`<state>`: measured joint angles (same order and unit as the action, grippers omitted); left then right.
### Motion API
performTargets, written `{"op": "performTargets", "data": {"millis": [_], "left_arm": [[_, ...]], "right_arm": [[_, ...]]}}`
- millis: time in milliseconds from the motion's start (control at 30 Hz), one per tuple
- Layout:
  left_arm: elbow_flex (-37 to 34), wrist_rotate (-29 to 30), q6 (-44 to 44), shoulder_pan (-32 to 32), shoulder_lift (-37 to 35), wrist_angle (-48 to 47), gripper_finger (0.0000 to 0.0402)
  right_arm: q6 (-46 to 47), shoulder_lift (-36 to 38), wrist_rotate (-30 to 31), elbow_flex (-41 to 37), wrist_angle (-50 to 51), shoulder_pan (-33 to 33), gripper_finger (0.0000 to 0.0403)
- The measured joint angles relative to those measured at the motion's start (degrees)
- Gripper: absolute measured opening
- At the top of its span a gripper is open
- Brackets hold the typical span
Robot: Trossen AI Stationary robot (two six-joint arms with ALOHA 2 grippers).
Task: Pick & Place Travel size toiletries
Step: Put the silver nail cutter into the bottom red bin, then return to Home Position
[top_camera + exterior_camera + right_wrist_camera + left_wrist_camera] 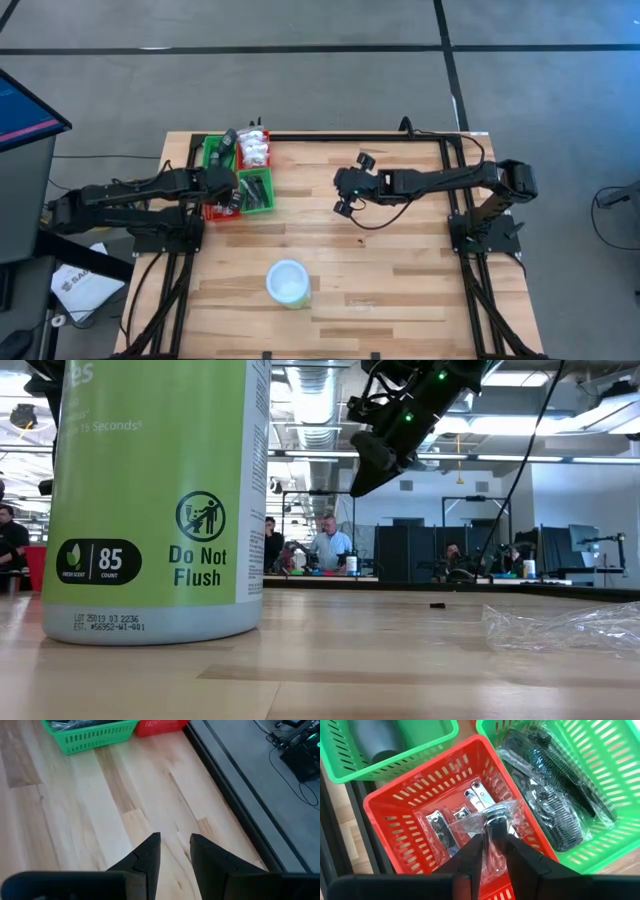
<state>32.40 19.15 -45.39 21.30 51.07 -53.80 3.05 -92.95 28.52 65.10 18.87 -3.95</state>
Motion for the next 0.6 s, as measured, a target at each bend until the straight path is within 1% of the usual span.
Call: {"op": "performTargets", "data": {"millis": [167,267,433,600], "left_arm": [[0.0,0.0,0.4,0.0,0.0,0.0,0.0077],[0.0,0.0,1.2,0.0,0.0,0.0,0.0088],[0.0,0.1,1.3,0.0,0.0,-0.1,0.0127],[-0.8,0.1,3.1,0.0,0.0,0.2,0.0168]], "right_arm": [[0.0,0.0,0.0,0.0,0.0,0.6,0.0098],[0.0,0.0,0.0,0.0,0.7,0.6,0.0098],[1.0,0.0,0.0,0.0,2.0,0.5,0.0098],[1.1,0.0,0.1,0.0,2.3,0.8,0.0098]]}}
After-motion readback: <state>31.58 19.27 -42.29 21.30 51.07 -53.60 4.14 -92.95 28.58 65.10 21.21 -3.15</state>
